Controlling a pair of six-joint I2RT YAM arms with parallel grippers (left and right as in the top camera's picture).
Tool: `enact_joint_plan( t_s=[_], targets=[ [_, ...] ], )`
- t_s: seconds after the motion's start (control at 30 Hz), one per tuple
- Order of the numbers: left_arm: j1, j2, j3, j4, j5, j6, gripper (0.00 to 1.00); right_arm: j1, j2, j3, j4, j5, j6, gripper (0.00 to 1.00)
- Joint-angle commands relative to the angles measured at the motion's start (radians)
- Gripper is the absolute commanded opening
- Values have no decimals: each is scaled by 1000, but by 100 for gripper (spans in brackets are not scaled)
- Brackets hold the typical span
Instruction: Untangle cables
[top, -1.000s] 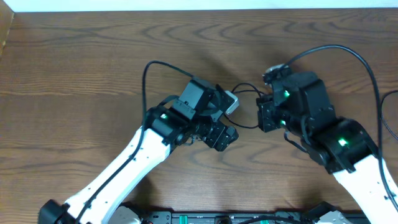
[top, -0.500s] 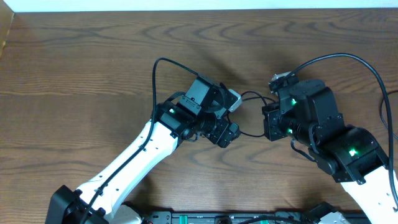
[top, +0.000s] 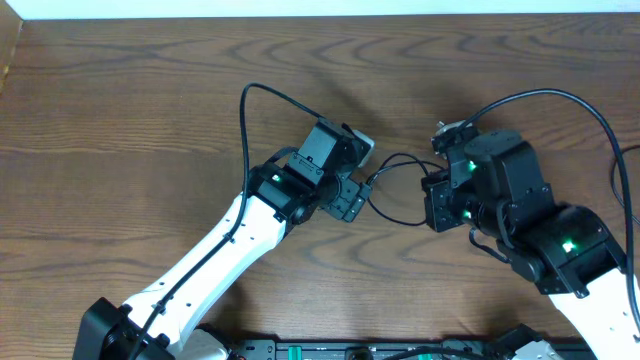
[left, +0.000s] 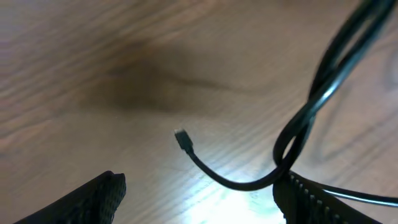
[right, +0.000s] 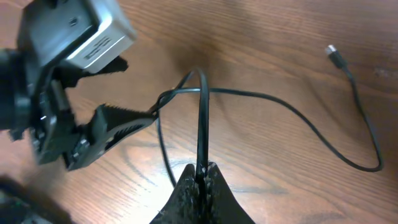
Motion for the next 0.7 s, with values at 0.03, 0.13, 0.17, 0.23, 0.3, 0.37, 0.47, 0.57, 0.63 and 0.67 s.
enact_joint_plan(
  t_s=[0.03,0.13,0.17,0.23,0.3,0.37,0.47,0.57,0.63,0.67],
  targets=[
    [3,2,6,9,-58,8,81,0,-47,20,1,-45,11,1],
    [3,2,6,21,-57,8,81,0,-70,20,-3,-44,8,1],
    [3,2,6,29,-53,7,81,0,-74,20,-6,-44,8,1],
    [3,2,6,50,-26,4,81,0,-75,20,-16,-44,8,1],
    [3,2,6,75,36,5,81,0,-70,20,-35,-44,8,1],
    [3,2,6,100,112,5,78,0,-63,20,-54,-44,4,1],
    [3,2,6,140,228,6,75,0,-51,20,-85,-44,4,1],
    [3,2,6,166,272,6,75,0,-49,20,-97,-45,5,1],
    [3,2,6,174,278,5,75,0,-50,20,-97,-53,5,1],
    [3,2,6,177,277,5,75,0,-50,20,-97,-60,5,1]
  ],
)
